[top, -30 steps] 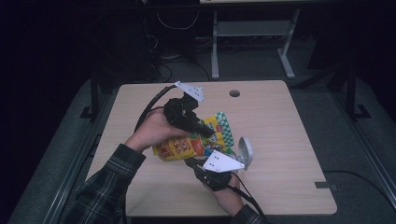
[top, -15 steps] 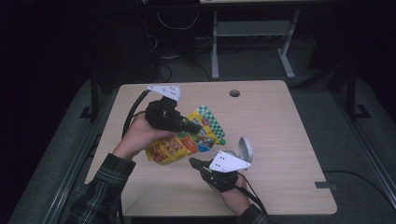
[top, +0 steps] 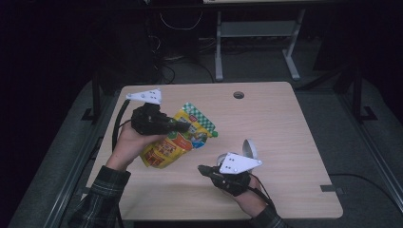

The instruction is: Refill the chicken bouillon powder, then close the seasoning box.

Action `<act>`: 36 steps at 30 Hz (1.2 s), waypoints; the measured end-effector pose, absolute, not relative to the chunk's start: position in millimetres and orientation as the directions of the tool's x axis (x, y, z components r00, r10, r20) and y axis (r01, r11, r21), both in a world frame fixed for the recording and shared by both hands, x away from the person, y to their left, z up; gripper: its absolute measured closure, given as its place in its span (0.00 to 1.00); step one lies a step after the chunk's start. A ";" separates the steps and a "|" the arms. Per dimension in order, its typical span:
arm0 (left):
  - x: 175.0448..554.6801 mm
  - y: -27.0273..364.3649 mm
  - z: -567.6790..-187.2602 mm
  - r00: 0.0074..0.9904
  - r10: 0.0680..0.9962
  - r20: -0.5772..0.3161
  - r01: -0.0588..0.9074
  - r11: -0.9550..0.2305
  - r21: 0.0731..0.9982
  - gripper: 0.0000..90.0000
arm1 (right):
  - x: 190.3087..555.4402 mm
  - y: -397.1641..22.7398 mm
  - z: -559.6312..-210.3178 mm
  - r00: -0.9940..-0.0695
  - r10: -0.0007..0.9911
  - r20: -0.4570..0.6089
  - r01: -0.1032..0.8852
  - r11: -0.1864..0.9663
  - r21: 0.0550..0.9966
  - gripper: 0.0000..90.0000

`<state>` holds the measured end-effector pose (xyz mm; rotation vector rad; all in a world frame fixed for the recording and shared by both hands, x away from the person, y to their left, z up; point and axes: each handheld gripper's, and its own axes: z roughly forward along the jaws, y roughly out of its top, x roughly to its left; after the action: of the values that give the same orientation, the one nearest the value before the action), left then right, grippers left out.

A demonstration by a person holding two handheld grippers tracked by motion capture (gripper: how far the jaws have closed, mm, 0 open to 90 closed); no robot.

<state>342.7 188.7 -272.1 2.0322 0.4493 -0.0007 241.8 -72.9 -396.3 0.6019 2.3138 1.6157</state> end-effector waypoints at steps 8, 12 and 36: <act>342.6 209.2 -284.3 0.904 0.384 -0.187 0.330 -0.351 0.876 1.00 | 239.7 -86.2 -391.0 -0.897 0.441 0.024 0.187 0.330 0.925 1.00; 342.0 218.0 -290.4 0.888 0.422 -0.181 0.332 -0.317 0.889 1.00 | 239.6 -94.8 -389.4 -0.902 0.430 0.042 0.206 0.342 0.917 0.99; 354.2 251.8 -333.5 0.790 0.591 -0.164 0.357 -0.226 0.906 1.00 | 224.1 -148.7 -392.5 -0.898 0.436 0.064 0.241 0.364 0.900 0.98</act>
<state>354.2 251.8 -333.5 1.8424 0.7259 0.2555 224.1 -148.7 -392.5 0.6122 2.4358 1.5574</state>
